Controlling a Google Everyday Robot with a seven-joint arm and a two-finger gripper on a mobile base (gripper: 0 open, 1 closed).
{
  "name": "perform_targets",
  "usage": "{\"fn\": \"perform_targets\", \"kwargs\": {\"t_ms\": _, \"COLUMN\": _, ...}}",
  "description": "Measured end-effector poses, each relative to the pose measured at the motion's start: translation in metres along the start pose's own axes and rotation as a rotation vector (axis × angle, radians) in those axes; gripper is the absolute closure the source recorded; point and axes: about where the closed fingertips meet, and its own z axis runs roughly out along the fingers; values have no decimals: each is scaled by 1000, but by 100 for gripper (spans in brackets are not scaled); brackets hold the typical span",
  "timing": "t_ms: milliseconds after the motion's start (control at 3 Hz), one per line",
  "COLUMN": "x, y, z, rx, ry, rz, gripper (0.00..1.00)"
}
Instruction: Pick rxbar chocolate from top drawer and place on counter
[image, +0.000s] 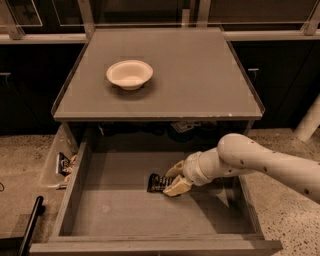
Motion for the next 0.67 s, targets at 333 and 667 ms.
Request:
{"fn": "perform_targets", "kwargs": {"t_ms": 333, "x": -13, "y": 2, "z": -13, "rx": 4, "ry": -13, "rz": -28, "gripper": 100}}
{"fn": "perform_targets", "kwargs": {"t_ms": 667, "x": -41, "y": 7, "z": -46, "rx": 31, "ry": -34, "rz": -88, "gripper": 100}}
